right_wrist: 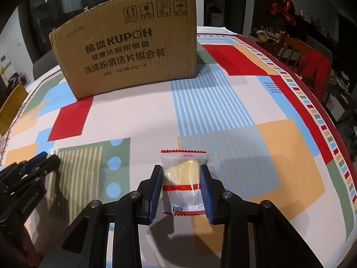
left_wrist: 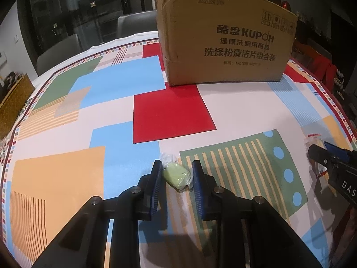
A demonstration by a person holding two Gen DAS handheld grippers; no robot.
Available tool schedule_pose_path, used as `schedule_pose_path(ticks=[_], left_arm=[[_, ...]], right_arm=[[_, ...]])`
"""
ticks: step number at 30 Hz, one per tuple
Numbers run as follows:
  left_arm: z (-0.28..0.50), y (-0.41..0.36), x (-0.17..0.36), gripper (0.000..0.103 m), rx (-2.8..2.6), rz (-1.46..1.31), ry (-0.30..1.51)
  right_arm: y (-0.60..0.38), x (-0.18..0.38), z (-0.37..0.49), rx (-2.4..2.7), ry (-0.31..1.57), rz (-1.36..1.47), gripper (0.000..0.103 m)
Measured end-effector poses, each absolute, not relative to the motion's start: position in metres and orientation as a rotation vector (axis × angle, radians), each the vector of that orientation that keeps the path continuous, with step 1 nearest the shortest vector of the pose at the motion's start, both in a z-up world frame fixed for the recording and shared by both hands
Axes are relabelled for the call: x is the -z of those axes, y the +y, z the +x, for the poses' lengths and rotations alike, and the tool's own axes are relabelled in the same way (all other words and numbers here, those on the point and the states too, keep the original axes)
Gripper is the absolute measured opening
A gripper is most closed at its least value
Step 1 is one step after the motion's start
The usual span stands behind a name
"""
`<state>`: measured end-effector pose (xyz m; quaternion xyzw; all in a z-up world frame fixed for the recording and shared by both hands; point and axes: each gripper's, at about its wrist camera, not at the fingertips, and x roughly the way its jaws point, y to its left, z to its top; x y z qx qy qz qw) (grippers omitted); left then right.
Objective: Organize snacks
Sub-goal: 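Close the right tool on the yellow snack packet while the left tool grasps the clear candy, then lift both held snacks and carry them over the box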
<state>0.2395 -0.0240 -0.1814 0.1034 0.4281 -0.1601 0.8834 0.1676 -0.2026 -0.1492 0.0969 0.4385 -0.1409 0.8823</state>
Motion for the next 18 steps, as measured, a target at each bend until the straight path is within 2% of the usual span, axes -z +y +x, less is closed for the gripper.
schedule_pose_path(ticks=[18], left_arm=[[0.223,-0.019,0.142,0.027,0.287,0.179,0.825]], right_arm=[[-0.200,0.114,0.167,0.229,0.824,0.176,0.034]])
